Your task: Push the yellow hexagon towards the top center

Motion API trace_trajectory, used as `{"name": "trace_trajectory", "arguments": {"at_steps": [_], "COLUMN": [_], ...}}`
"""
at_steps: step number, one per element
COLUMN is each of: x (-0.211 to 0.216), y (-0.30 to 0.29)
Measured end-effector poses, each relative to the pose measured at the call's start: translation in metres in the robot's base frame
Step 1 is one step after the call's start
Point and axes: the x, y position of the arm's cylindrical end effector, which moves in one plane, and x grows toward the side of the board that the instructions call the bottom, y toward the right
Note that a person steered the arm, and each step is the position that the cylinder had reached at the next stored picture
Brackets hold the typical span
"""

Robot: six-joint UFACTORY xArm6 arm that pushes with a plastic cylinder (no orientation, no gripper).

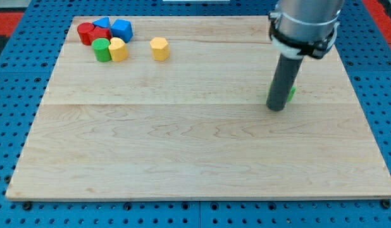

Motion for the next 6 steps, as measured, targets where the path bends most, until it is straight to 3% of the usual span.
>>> {"name": "trace_trajectory", "arguments": {"at_steps": [1, 3, 5, 6], "x": [-0.001, -0.045, -0.140, -0.157], "y": [0.021, -0.209, -0.248, -0.229]}}
